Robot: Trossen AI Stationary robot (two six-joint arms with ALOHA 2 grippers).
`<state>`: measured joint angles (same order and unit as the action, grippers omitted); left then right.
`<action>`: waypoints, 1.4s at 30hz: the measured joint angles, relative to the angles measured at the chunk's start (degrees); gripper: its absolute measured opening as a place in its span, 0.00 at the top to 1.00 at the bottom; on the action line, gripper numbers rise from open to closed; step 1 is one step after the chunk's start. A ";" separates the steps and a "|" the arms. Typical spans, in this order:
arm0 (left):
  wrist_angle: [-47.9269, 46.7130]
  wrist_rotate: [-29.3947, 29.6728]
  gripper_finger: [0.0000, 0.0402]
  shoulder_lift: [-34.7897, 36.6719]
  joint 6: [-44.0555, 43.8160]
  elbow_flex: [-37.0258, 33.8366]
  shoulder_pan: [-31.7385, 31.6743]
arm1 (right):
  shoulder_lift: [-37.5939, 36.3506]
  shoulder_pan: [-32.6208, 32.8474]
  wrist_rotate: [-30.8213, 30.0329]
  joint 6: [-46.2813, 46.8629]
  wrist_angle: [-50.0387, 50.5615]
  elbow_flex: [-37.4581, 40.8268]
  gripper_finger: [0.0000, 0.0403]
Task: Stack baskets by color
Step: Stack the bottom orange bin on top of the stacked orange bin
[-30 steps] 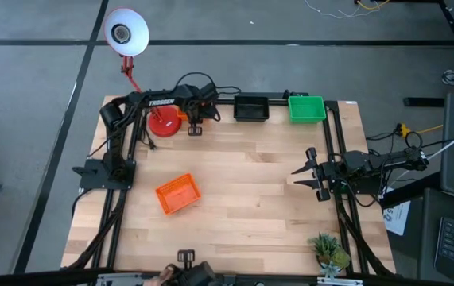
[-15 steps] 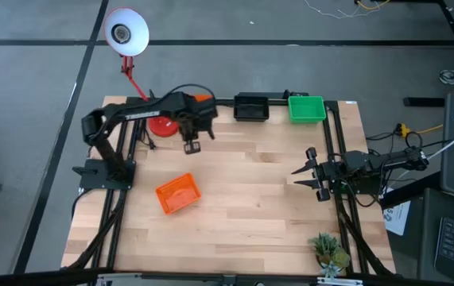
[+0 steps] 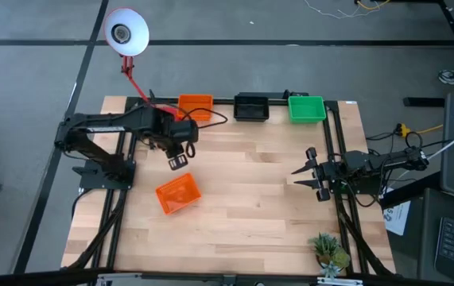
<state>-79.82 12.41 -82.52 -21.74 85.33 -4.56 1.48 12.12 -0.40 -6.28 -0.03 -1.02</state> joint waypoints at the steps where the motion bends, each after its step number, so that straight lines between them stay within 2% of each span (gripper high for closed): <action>1: 0.22 0.87 0.72 0.09 -1.07 -0.20 0.75 | 0.00 -0.02 0.00 -0.02 -0.02 0.00 0.64; 5: 3.24 1.94 0.70 0.01 -3.21 -3.61 2.50 | 0.00 -0.01 0.00 -0.01 -0.02 0.00 0.64; 9: 10.89 2.09 0.70 -0.20 -0.71 -11.23 2.86 | 0.00 0.00 0.00 -0.01 -0.02 0.00 0.64; 12: 14.26 2.60 0.70 -0.24 -2.47 -15.59 2.80 | 0.00 -0.02 0.00 -0.01 -0.02 0.00 0.64; 18: 16.75 -5.11 0.70 -0.24 -8.78 -21.72 3.47 | 0.00 -0.01 0.00 -0.02 -0.02 0.00 0.64; 23: 18.38 -3.53 0.70 -0.20 -13.51 -22.48 6.59 | 0.00 0.00 0.00 0.00 -0.02 0.00 0.64; 29: 21.85 -3.00 0.70 0.19 -14.75 -22.48 11.02 | 0.00 0.00 0.00 -0.01 -0.02 0.00 0.64; 34: 22.00 3.02 0.70 0.19 -17.17 -22.48 13.91 | 0.00 0.00 0.00 -0.02 0.00 0.00 0.64; 42: 22.00 2.86 0.70 0.17 -21.68 -22.48 16.58 | 0.00 0.00 0.00 -0.02 -0.02 0.00 0.64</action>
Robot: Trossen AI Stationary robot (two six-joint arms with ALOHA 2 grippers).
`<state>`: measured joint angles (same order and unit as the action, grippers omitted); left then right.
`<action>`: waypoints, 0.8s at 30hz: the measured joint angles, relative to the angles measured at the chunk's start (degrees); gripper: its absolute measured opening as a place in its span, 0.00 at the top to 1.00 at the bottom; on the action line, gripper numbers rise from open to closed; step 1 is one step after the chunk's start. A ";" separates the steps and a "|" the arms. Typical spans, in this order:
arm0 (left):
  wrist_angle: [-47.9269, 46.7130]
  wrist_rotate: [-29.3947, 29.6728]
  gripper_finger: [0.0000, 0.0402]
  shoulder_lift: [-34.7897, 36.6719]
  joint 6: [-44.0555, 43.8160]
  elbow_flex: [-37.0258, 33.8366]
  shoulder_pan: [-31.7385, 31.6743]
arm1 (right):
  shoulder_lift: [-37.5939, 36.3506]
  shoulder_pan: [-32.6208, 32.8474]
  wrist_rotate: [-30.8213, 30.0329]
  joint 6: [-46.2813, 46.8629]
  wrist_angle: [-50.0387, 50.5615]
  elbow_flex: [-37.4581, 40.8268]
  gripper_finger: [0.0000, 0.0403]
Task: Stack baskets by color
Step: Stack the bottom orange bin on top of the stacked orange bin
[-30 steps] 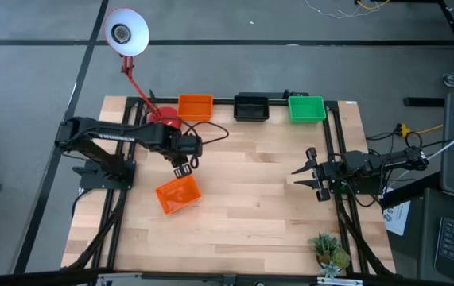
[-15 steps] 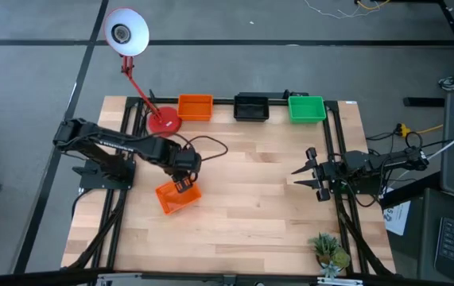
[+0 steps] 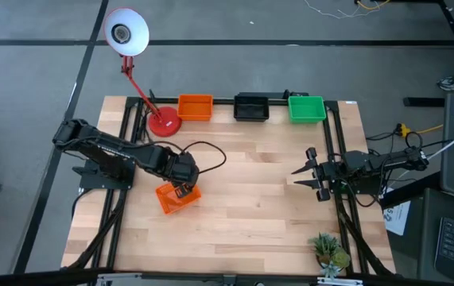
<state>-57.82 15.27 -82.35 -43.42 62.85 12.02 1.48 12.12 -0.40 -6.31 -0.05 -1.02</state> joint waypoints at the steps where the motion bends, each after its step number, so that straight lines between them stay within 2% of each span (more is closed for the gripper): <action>1: 0.02 0.00 0.70 0.00 -0.09 0.00 0.14 | 0.00 0.00 0.00 0.02 0.00 0.00 0.64; 7: 0.64 0.26 0.70 0.00 -0.21 -0.58 0.84 | 0.00 -0.02 0.00 0.00 0.00 0.00 0.64; 15: 6.82 0.09 0.70 -0.07 -3.40 -9.30 1.19 | 0.00 0.00 0.00 0.02 0.01 0.00 0.64; 18: 10.46 0.02 0.70 -0.07 -3.26 -10.62 1.50 | 0.00 -0.01 0.00 0.02 0.01 0.00 0.64; 24: 10.81 -0.33 0.70 -0.07 -3.19 -11.96 1.46 | 0.00 0.00 0.00 0.00 0.00 0.00 0.64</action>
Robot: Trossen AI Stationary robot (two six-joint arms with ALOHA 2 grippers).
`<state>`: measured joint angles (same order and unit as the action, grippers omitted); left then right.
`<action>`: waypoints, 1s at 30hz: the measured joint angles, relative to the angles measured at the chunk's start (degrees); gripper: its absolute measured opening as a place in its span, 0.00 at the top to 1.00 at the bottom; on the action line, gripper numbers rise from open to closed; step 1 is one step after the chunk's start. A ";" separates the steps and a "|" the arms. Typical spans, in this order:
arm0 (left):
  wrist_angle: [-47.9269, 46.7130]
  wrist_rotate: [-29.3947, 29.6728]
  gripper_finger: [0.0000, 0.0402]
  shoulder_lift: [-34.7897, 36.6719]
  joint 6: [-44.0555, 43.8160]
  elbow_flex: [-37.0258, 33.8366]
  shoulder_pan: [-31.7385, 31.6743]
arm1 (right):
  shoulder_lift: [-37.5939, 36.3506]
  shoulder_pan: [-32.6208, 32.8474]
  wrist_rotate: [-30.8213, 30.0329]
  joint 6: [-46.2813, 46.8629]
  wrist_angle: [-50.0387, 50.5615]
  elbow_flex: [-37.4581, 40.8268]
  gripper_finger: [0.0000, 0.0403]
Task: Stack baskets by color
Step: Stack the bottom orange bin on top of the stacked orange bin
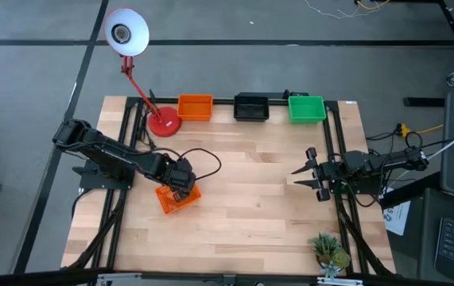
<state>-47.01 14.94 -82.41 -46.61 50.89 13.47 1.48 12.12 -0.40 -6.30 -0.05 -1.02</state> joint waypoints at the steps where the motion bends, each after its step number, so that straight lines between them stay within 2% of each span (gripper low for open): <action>1: 0.00 0.00 0.70 0.00 0.01 -0.24 0.00 | 0.00 0.00 0.00 0.00 0.00 0.00 0.64; 5: 0.81 0.00 0.70 0.00 0.02 -2.14 0.00 | 0.00 -0.02 0.00 0.00 0.02 0.00 0.64; 16: 10.62 0.00 0.71 0.00 -0.43 -7.73 -0.50 | 0.00 0.00 0.00 0.01 0.01 0.00 0.64; 19: 10.87 0.12 0.77 0.00 0.41 -7.78 -0.50 | 0.00 0.00 0.00 0.00 0.01 0.00 0.64; 23: 11.07 0.82 0.96 0.00 1.96 -7.78 -0.82 | 0.00 0.00 0.00 0.00 0.00 0.00 0.64; 26: 11.57 1.35 0.99 0.04 3.55 -7.76 -1.53 | 0.00 0.00 0.00 0.00 0.01 0.00 0.64; 30: 12.28 1.59 1.00 0.04 10.35 -4.86 -4.75 | 0.00 -0.01 0.00 0.00 0.00 0.00 0.64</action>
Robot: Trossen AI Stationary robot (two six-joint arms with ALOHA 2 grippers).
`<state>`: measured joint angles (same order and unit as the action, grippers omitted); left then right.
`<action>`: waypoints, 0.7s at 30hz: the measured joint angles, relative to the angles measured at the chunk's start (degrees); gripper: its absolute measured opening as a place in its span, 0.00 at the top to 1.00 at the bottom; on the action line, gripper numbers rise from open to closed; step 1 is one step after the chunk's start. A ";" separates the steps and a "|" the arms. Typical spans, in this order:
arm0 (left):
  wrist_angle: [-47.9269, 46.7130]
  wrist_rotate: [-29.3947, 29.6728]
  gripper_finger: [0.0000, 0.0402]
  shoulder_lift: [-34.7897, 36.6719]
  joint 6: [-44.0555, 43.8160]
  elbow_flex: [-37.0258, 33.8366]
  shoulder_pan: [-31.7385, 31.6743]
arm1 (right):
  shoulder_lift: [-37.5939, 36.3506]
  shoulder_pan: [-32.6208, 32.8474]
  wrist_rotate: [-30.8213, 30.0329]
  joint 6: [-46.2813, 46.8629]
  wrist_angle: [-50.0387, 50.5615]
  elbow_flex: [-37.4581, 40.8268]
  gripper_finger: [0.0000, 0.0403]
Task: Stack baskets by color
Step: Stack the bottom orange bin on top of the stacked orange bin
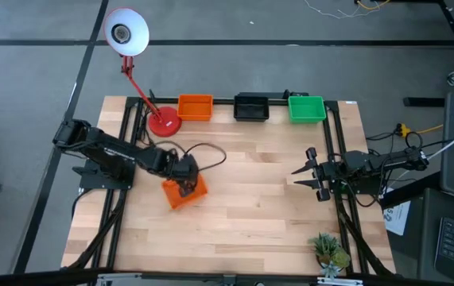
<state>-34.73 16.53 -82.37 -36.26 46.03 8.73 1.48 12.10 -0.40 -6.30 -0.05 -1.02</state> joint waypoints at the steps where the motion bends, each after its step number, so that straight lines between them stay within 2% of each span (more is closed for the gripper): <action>1: -0.11 0.06 1.00 0.00 2.18 1.60 -1.03 | 0.00 -0.01 0.00 -0.01 0.01 0.00 0.64; 6: -0.94 0.25 1.00 -0.02 17.59 11.48 -7.33 | 0.00 0.02 0.00 0.02 0.00 0.00 0.64; 12: -4.92 4.32 1.00 -0.02 34.90 22.30 -19.09 | 0.00 0.01 0.00 0.00 0.02 0.00 0.64; 16: -4.82 3.85 1.00 0.00 44.88 25.55 -28.88 | 0.00 0.02 0.00 0.01 0.00 0.00 0.64; 21: -4.33 3.31 1.00 -0.54 61.29 25.70 -40.60 | 0.00 0.01 0.00 0.01 0.02 0.00 0.64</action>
<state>-39.06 19.84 -82.90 25.03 71.72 -31.87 1.48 12.12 -0.40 -6.29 -0.03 -1.02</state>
